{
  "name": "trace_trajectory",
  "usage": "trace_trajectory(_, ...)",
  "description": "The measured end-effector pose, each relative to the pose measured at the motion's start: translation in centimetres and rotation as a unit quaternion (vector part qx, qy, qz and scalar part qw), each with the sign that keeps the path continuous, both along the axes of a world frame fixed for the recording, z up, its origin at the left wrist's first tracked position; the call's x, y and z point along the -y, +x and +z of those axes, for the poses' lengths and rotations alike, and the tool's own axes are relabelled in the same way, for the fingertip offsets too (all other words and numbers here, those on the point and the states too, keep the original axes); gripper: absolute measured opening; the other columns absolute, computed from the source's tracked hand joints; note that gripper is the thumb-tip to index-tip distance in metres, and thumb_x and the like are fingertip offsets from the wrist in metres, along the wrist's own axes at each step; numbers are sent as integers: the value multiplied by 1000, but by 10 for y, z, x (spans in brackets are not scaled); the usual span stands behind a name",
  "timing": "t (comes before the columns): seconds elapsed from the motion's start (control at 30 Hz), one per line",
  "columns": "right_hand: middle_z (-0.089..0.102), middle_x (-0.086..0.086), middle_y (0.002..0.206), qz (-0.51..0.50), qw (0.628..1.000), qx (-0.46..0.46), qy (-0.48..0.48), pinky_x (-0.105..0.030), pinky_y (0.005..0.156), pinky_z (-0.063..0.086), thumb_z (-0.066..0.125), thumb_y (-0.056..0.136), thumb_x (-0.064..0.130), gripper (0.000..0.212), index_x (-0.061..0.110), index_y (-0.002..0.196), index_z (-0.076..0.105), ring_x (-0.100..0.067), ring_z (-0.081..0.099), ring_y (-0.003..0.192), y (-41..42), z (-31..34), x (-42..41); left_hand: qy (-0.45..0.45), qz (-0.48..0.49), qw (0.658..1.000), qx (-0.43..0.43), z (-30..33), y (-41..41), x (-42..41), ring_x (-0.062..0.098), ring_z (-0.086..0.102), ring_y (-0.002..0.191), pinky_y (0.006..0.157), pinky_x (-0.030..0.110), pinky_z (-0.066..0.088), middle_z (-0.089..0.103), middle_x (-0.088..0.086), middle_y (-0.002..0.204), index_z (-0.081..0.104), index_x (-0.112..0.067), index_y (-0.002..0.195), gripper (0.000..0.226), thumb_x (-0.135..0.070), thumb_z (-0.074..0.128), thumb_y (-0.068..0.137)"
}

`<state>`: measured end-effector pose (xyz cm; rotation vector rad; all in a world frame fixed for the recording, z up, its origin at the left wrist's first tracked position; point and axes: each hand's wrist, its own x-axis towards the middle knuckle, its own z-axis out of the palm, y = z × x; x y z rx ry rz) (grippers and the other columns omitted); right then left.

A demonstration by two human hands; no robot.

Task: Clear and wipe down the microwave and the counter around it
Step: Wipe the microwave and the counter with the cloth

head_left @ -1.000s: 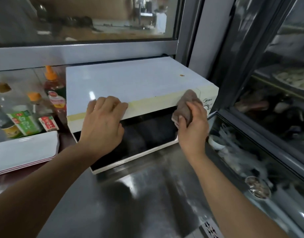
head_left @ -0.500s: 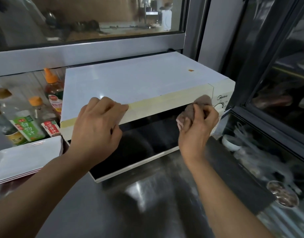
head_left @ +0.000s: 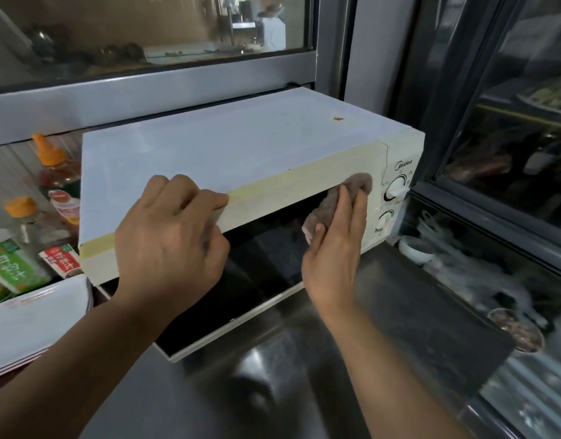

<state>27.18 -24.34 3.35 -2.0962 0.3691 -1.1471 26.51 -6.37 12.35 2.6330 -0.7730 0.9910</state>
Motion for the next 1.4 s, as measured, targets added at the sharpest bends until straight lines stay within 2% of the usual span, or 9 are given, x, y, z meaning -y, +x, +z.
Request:
trace_trajectory(0.33, 2, -20, 156, 15, 997, -39, 58, 6, 99, 12, 46, 86, -15, 69, -3, 147, 16, 2, 8, 135, -8, -96, -15, 5, 4, 999, 44, -8, 6, 0, 30, 47, 74, 52, 24, 23, 56, 9, 79, 69, -9, 92, 22, -12, 62, 71)
trace_trajectory(0.6, -10, -4, 158, 19, 985, -81, 148, 2, 88, 33, 42, 93, -4, 68, 4, 150, 4, -23, 35, 136, -9, -84, -26, -1, -12, 999, 39, -8, 4, -2, 31, 49, 72, 53, 25, 25, 56, 11, 78, 69, -6, 93, 26, -4, 68, 67)
trace_trajectory(0.77, 10, -14, 156, 17, 982, -63, 180, 11, 93, 5, 41, 88, -14, 61, -1, 145, 24, -23, 12, 146, -11, -50, -30, -8, -21, 999, 42, -7, 5, -2, 31, 50, 71, 50, 26, 28, 56, 12, 77, 70, -5, 94, 29, -2, 68, 65)
trace_trajectory(0.9, 17, -12, 156, 20, 991, 43, 122, 7, 99, 7, 45, 85, -15, 60, 2, 142, 34, -5, 14, 138, -8, 3, -37, -11, -29, 999, 36, -6, 4, -3, 32, 50, 71, 48, 30, 35, 56, 12, 77, 70, -5, 94, 30, -1, 68, 64)
trace_trajectory(1.0, 7, -8, 158, 26, 992, 71, 106, 2, 104, 7, 43, 89, -10, 59, 2, 145, 29, 1, 6, 139, -2, 8, -52, -13, -27, 999, 45, -6, 5, -2, 31, 50, 70, 47, 30, 34, 56, 12, 76, 70, -5, 92, 28, -3, 68, 64)
trace_trajectory(1.1, -9, -2, 155, 56, 991, 18, 120, -8, 112, 10, 42, 92, 2, 64, 4, 149, 13, -1, -7, 142, -7, -39, -68, -10, -18, 999, 50, -8, 6, -1, 30, 49, 71, 48, 27, 29, 56, 11, 76, 69, -6, 91, 25, -5, 68, 66)
trace_trajectory(1.17, -11, -10, 156, 56, 983, -71, 162, -12, 113, 10, 44, 92, 0, 69, -2, 147, 4, -21, 0, 147, -16, -79, -69, -9, -16, 998, 54, -9, 7, -1, 30, 49, 71, 48, 26, 27, 55, 11, 76, 68, -6, 89, 23, -7, 67, 66)
trace_trajectory(1.3, -25, -7, 154, 49, 972, -182, 140, 2, 99, 3, 47, 87, -11, 82, 6, 149, -5, -23, 9, 145, -24, -115, -62, -9, -10, 998, 59, -10, 8, -1, 29, 48, 70, 49, 26, 27, 55, 10, 75, 68, -7, 87, 21, -8, 66, 66)
trace_trajectory(1.4, -13, -11, 158, 38, 970, -168, 168, 4, 94, 4, 47, 87, -11, 79, 6, 150, 4, -22, 12, 144, -23, -92, -60, -13, -8, 999, 44, -9, 7, -2, 29, 49, 72, 50, 25, 26, 55, 10, 77, 68, -7, 89, 22, -9, 65, 67)
